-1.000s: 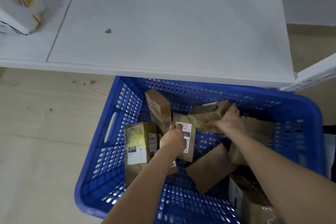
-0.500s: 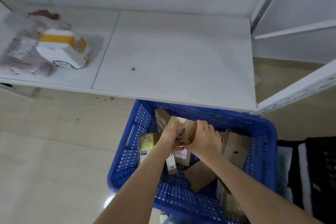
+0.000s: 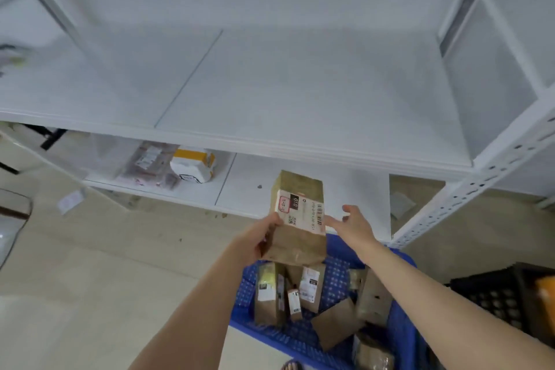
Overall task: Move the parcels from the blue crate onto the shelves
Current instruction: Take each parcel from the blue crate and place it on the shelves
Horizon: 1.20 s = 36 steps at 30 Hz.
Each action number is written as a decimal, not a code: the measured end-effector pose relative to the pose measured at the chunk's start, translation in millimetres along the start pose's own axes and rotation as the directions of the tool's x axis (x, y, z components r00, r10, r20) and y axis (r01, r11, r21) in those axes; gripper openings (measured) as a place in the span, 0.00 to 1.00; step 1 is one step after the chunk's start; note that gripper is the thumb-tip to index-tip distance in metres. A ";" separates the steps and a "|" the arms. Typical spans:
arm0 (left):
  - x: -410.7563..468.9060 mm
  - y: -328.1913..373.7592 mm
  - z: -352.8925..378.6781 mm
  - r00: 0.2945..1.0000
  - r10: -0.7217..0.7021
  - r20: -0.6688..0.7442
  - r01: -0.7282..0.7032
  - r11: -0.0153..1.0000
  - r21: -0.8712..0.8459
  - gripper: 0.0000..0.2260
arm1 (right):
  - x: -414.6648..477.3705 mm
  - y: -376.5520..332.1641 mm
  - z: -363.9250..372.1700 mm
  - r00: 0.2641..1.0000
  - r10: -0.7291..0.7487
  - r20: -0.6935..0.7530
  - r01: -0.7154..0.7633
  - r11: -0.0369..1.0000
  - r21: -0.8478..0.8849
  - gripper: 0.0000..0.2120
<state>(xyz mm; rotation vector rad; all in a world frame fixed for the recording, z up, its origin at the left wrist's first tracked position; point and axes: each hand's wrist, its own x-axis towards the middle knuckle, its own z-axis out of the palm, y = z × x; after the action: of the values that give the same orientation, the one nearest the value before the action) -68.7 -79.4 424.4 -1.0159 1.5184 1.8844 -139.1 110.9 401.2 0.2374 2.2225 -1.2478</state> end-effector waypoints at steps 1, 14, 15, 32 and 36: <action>-13.1 6.3 -3.5 1.000 0.016 0.017 -0.016 0.999 0.031 0.11 | -7.8 -11.5 -8.1 0.996 0.069 0.051 -0.075 0.990 0.122 0.39; -116.2 91.4 -9.8 0.957 0.290 0.015 -0.281 0.912 0.298 0.29 | -72.4 -113.6 -49.6 0.949 -0.177 0.260 0.048 0.898 0.438 0.28; -123.9 101.3 -5.6 0.926 0.373 -0.051 -0.343 0.892 0.294 0.34 | -77.3 -126.6 -55.9 0.942 -0.231 0.242 0.130 0.920 0.370 0.29; -161.9 135.9 30.5 0.776 0.583 -0.240 -0.558 0.812 0.169 0.11 | -104.9 -163.1 -119.6 0.994 -0.050 0.092 0.017 0.943 0.333 0.35; -165.5 136.0 31.8 0.769 0.590 -0.248 -0.559 0.808 0.188 0.14 | -109.8 -159.5 -118.2 0.986 -0.077 0.146 0.006 0.901 0.433 0.26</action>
<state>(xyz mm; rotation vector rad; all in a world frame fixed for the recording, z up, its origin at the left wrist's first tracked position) -83.8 -71.2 640.3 -0.8702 2.2949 2.0750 -161.9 134.6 625.7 0.2491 1.8020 -1.7145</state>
